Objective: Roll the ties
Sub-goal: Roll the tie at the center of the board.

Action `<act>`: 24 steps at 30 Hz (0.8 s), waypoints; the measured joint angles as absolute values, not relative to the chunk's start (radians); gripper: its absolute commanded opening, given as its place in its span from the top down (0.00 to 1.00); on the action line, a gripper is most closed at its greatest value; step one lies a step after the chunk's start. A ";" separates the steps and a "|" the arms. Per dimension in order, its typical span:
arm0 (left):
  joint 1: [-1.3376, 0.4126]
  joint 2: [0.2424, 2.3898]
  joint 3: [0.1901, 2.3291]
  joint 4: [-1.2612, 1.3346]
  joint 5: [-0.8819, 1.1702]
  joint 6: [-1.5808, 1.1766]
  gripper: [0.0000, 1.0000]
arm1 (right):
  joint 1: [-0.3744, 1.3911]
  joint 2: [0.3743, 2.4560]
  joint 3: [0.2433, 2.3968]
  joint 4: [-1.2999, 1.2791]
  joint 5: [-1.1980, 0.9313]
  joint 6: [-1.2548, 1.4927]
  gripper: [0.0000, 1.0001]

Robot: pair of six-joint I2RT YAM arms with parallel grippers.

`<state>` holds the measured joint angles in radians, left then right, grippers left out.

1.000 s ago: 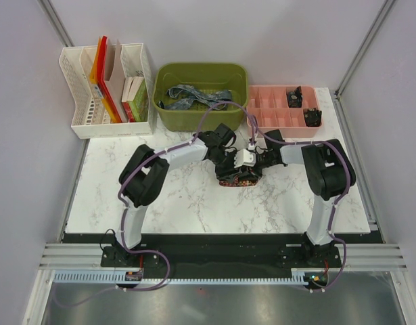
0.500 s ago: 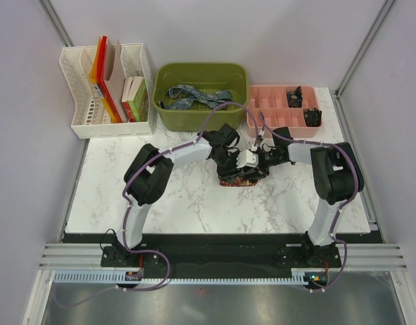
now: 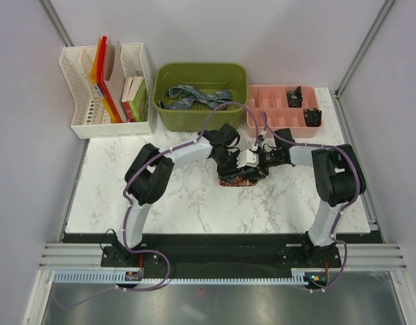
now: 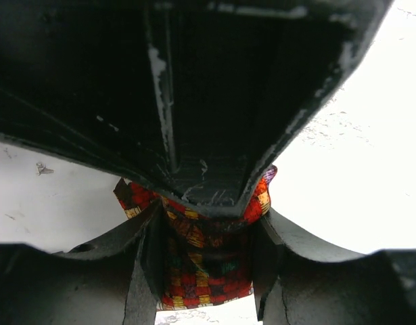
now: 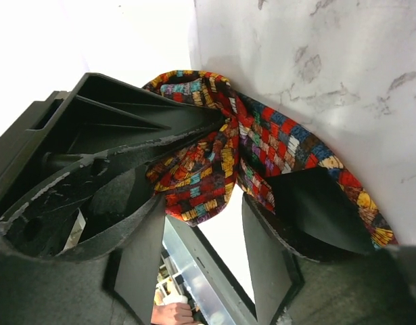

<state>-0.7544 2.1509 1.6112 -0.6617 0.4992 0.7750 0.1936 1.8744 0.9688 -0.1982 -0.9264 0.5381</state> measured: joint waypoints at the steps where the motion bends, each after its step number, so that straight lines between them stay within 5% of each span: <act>1: -0.754 2.151 1.612 -0.662 0.499 0.775 0.65 | 0.193 1.873 0.967 -0.193 -0.930 0.542 0.42; 11: -0.755 2.153 1.615 -0.666 0.498 0.775 0.65 | 0.192 1.849 0.957 -0.147 -0.979 0.584 0.45; 24: -0.755 2.153 1.617 -0.669 0.495 0.777 0.55 | 0.226 1.896 0.979 -0.153 -0.927 0.561 1.00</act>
